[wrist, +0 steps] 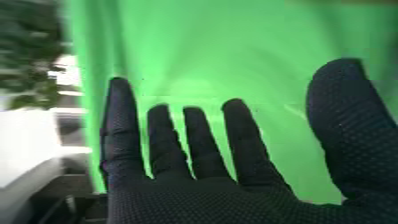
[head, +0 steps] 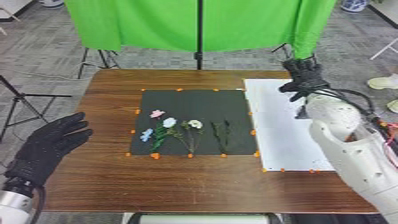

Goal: Arrange flowers

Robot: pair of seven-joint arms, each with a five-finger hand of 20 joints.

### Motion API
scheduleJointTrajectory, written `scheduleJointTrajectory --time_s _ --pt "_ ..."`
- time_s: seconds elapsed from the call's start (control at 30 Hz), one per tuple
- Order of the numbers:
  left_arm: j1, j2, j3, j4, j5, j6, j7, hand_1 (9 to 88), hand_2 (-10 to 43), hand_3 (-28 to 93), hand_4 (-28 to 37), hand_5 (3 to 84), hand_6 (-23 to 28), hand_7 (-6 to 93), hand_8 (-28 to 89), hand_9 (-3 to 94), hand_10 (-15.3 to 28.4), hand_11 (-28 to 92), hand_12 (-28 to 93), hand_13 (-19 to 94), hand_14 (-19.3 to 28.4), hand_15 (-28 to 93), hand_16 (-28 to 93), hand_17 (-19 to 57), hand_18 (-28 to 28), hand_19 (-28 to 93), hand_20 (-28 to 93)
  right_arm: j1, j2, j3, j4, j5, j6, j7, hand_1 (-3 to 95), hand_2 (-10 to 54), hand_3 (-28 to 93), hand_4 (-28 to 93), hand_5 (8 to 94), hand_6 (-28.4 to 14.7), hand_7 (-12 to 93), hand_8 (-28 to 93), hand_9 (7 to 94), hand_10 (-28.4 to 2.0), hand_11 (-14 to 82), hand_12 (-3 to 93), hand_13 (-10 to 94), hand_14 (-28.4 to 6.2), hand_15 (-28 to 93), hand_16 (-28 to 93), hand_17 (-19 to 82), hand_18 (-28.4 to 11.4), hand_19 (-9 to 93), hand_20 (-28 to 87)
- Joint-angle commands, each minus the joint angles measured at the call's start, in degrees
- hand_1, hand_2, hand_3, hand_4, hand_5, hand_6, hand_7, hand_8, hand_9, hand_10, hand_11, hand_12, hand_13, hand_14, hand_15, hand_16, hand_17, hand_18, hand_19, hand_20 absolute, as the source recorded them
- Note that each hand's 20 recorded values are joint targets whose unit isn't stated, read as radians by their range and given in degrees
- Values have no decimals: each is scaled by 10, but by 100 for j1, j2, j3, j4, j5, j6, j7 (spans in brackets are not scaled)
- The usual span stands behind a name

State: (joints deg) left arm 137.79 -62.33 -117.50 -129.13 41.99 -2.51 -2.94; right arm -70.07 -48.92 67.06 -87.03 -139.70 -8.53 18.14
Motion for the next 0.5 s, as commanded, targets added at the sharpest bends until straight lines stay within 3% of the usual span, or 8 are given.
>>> scheduleJointTrajectory --time_s 0.03,0.23,0.5 --pt "28 -19 15 19 19 -21 -34 289 54 697 -245 407 49 196 -107 353 121 267 157 280 156 409 -35 -61 224 524 13 -293 125 381 166 -187 -236 274 205 -93 884 -283 186 -77 149 -109 136 -129 73 270 186 -175 67 215 42 -219 536 115" --pt "47 -35 14 10 30 -14 -6 289 54 697 -245 408 48 198 -108 354 120 268 156 280 157 412 -36 -61 224 525 12 -220 82 381 405 -296 -708 333 205 -95 881 -283 195 -73 156 -110 178 -128 95 260 259 -143 114 212 65 -209 558 131" --pt "95 -60 13 -11 20 36 25 290 54 696 -246 408 48 198 -109 354 120 269 156 281 156 411 -38 -60 223 524 10 -144 56 108 770 -560 -298 534 257 -95 900 -282 331 -35 297 -205 301 -112 203 196 420 -86 250 134 141 -199 639 190"
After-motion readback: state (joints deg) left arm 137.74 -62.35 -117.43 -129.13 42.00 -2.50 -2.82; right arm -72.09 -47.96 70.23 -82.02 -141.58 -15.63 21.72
